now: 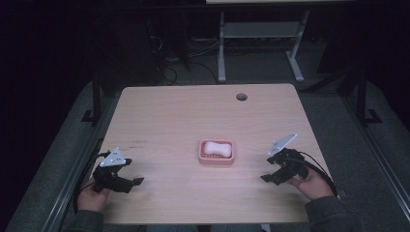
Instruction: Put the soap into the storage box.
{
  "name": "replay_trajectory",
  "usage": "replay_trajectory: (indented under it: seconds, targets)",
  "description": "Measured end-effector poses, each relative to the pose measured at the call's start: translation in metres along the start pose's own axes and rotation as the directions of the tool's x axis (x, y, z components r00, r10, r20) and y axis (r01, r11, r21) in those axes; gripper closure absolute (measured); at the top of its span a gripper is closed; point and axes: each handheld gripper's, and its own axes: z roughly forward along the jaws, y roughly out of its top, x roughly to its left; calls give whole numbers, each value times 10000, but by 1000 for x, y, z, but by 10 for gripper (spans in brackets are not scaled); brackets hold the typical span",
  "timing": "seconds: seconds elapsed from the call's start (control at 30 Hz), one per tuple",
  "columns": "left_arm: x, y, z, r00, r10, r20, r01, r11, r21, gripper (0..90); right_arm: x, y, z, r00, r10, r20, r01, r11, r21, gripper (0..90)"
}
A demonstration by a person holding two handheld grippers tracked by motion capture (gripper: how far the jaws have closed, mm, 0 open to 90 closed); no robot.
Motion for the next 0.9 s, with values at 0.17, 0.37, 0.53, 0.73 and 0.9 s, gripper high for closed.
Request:
replay_trajectory:
  seconds: [0.17,0.37,0.53,0.73,0.9]
  targets:
    - [-1,0,1,10000,-44,30,44,10000,-33,149,6,-17,-1,9996,282,19,-281,9995,-131,268]
    - [-2,0,1,9999,-110,72,110,9999,-78,149,13,-29,-4,9987,499,86,-495,9982,-339,266]
    - [-3,0,1,9999,-70,77,71,9999,-85,149,17,-38,-5,9982,580,179,-572,9974,-447,261]
    - [-3,0,1,9999,-89,95,90,9999,-81,149,22,-46,-8,9972,682,291,-664,9961,-575,254]
    - [-3,0,2,9999,-99,120,100,9999,-90,149,29,-51,-12,9959,736,527,-697,9950,-721,245]
